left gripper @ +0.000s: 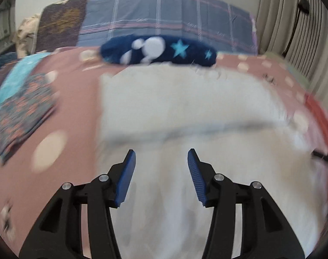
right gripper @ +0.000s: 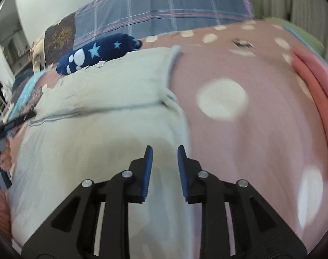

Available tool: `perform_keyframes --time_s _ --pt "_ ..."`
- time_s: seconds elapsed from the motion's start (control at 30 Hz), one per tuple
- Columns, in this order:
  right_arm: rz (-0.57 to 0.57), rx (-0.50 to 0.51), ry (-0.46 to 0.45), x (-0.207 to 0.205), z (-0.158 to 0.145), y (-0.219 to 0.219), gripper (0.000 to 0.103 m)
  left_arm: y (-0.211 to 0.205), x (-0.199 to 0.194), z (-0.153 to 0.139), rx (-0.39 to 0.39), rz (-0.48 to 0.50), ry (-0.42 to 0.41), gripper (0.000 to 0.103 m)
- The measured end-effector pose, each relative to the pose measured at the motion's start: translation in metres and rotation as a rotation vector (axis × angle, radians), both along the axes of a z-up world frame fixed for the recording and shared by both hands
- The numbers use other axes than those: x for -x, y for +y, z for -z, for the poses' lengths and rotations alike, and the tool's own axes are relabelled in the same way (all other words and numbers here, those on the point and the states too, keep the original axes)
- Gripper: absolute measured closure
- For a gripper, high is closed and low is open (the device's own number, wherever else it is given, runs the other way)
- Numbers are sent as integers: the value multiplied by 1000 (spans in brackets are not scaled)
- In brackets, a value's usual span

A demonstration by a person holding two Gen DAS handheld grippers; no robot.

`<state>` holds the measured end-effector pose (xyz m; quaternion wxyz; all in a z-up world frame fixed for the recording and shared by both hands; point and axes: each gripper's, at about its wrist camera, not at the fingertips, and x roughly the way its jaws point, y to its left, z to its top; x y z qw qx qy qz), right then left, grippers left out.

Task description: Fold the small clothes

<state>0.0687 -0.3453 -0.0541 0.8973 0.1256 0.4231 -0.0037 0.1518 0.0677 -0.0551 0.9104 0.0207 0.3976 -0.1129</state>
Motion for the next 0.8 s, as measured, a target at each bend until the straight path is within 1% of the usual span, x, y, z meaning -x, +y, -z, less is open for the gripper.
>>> perform_keyframes --time_s 0.03,0.07,0.1,0.13,0.17,0.2,0.3,0.37,0.4,0.5,0.63,0.7,0.8 --pt "10 -35 6 9 3 -7 78 11 20 6 -39 -20 6 51" --pt "21 -70 13 22 7 -14 78 19 31 10 -50 -33 14 51" --pt "27 -92 20 33 12 -18 78 34 52 17 -40 -58 45 51" --pt "29 -110 26 44 15 -21 78 44 61 22 -17 -69 68 51" --pt "28 -124 25 52 17 -23 78 56 80 26 32 -79 91 51" --pt "21 -147 22 62 19 -24 78 64 92 26 69 -76 86 51" --pt "-2 -187 23 80 22 -24 78 76 126 25 181 -35 102 51" --pt "-15 -219 25 90 23 -23 78 72 143 27 212 6 109 52" --pt "-21 -239 27 96 24 -23 78 69 150 29 202 17 109 54" --pt "-32 -286 26 114 27 -25 78 56 167 31 136 49 91 56" --pt "-42 -339 20 137 30 -31 80 58 185 31 137 71 101 60" --pt "-51 -383 27 151 32 -35 80 60 190 30 146 72 108 60" --pt "-80 -418 39 170 34 -39 80 63 201 32 158 77 108 60"
